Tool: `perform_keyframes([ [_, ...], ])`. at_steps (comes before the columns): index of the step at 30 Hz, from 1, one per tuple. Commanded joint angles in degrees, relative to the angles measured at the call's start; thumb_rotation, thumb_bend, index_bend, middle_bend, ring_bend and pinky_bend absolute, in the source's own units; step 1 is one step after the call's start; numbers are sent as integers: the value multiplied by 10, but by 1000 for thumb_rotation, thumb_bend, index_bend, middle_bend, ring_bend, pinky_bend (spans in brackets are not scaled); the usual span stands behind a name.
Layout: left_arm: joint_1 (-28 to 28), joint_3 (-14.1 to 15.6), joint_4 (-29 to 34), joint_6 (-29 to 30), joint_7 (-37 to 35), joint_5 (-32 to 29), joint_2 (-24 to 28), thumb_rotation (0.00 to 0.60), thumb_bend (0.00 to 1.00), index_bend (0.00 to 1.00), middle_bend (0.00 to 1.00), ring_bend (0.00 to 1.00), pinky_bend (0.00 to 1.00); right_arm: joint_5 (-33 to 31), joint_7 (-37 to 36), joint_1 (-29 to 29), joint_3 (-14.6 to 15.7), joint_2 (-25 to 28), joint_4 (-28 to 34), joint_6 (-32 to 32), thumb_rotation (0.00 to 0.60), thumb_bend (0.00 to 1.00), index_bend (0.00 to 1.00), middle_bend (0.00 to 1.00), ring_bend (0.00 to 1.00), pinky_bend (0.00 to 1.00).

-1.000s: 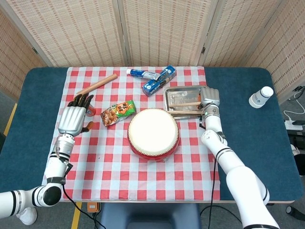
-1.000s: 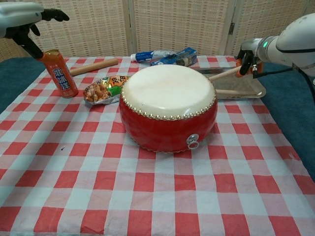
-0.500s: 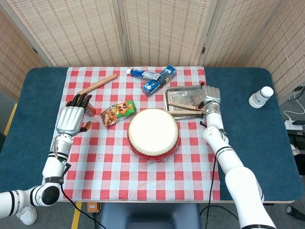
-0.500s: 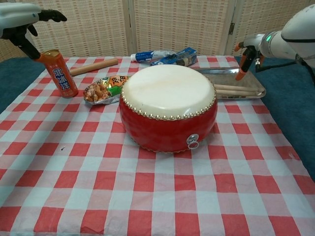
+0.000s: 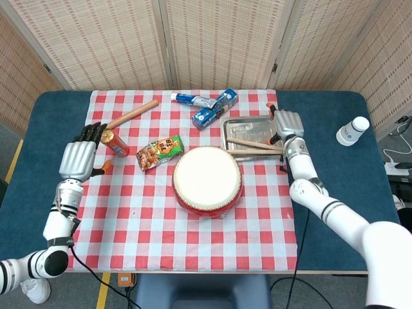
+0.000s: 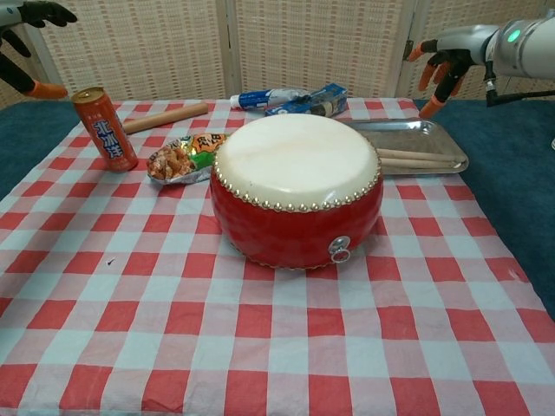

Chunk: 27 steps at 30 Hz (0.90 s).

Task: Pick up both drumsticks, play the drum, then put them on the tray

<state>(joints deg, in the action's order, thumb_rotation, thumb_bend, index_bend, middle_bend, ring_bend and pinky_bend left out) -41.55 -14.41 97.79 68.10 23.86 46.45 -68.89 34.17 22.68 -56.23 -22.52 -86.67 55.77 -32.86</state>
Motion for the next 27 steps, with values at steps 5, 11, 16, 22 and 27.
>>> perform_keyframes([
  [5, 55, 19, -18, 26, -61, 50, 25, 600, 316, 0, 4, 0, 209, 260, -137, 232, 55, 258, 384, -256, 600, 53, 110, 269, 163, 304],
  [11, 111, 50, -11, 69, -105, 122, 39, 600, 316, 0, 9, 0, 206, 387, -198, 324, 114, 306, 434, -355, 600, 52, 85, 224, 103, 205],
  [16, 162, 78, -12, 121, -136, 175, 37, 600, 317, 0, 7, 0, 199, 467, -241, 385, 163, 308, 423, -423, 600, 53, 22, 154, 7, 69],
  [22, 222, 107, -15, 194, -151, 238, 26, 600, 316, 0, 4, 0, 195, 524, -266, 452, 200, 280, 388, -518, 600, 58, 0, 107, 0, 4],
  [27, 260, 133, -8, 225, -144, 280, 22, 600, 316, 0, 0, 0, 169, 542, -257, 493, 215, 263, 369, -570, 600, 59, 0, 89, 0, 0],
])
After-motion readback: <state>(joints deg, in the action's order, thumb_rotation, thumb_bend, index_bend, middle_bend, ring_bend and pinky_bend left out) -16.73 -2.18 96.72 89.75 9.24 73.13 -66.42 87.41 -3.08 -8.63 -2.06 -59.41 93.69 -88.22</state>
